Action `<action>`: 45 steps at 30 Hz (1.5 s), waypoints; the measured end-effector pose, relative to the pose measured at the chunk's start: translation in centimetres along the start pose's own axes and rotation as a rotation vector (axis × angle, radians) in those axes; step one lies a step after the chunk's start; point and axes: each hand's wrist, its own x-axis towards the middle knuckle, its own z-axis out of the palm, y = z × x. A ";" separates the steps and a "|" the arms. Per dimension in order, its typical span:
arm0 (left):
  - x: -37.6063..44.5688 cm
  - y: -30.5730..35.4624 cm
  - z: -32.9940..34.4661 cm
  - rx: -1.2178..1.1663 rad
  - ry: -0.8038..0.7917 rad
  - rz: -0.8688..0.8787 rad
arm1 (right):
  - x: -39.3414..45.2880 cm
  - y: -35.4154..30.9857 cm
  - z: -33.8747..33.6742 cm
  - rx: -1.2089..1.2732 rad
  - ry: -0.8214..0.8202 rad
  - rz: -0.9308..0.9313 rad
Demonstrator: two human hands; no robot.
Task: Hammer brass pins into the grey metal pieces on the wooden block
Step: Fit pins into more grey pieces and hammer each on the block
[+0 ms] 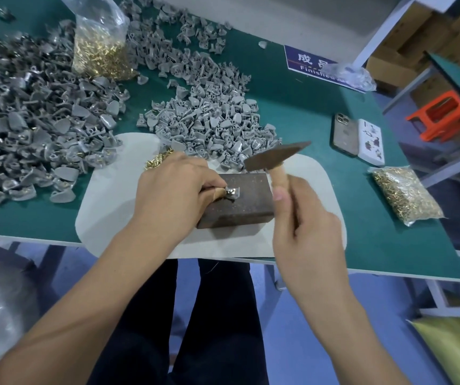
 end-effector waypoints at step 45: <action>-0.1 0.3 0.0 0.012 0.003 0.017 | -0.1 1.6 -1.1 -0.021 -0.065 -0.022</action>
